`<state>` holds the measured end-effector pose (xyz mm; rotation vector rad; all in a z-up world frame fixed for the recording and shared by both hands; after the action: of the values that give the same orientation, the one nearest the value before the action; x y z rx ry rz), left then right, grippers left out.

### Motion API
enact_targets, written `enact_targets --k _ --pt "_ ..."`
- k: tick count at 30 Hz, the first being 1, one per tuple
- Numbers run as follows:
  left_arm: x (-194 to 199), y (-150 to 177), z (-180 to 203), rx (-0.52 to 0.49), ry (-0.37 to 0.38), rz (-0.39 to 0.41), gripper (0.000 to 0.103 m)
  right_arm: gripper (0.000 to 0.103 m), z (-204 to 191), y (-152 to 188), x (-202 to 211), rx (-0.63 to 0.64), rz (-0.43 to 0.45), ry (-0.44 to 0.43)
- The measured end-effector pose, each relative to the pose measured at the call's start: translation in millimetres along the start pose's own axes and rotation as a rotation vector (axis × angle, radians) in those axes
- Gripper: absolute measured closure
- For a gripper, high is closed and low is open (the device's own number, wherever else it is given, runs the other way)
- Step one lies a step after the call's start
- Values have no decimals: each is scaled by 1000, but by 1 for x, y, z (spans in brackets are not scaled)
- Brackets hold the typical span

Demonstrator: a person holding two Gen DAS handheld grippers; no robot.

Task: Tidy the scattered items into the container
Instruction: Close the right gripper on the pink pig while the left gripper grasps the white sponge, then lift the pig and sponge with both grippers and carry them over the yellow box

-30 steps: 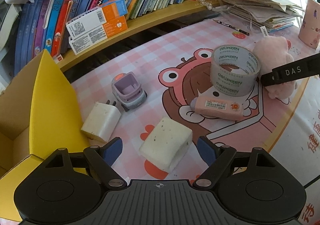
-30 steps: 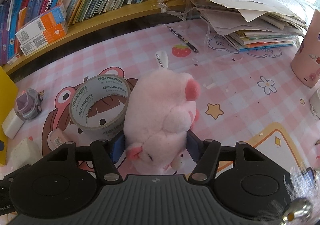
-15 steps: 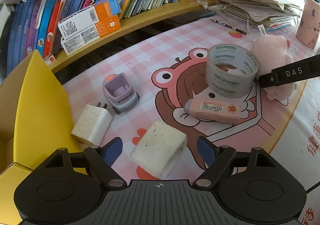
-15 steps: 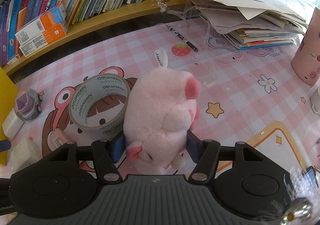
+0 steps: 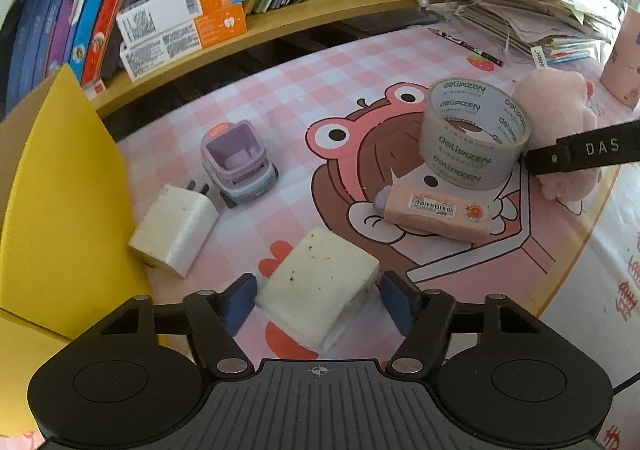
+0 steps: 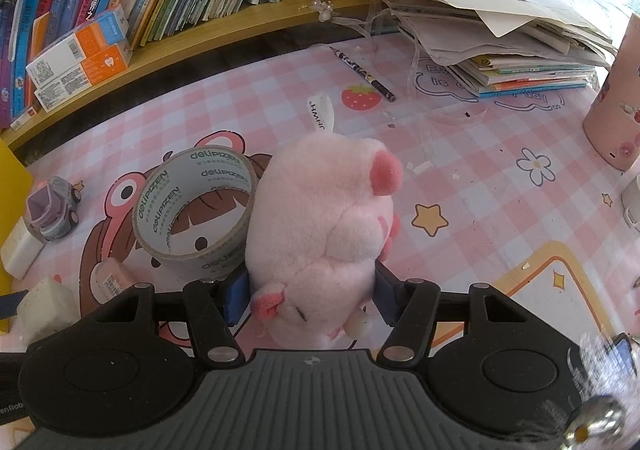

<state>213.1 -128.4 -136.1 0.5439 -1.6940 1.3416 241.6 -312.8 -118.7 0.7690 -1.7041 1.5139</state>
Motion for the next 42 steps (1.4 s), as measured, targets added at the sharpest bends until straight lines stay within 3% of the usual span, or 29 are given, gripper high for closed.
enact_targets --k 13,30,42 --pt "10 -1 -5 61 56 8 60 53 2 5 9 -15 -10 -27" --pt "77 2 12 34 90 124 65 53 3 31 63 -31 30 -73" --pt "130 28 11 56 89 200 65 53 1 53 107 -25 69 -94"
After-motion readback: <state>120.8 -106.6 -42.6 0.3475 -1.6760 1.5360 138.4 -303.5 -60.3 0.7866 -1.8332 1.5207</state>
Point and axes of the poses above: each gripper's, at about its wrist camera, not at the fingertips, and x roughly against the way its jaws point, z to its right, y to its underside, the point moved 3 cm from there along -x, roughly the way its jaws point, and after that the axes turned 3 degrees about y, right-handed, at the moved point
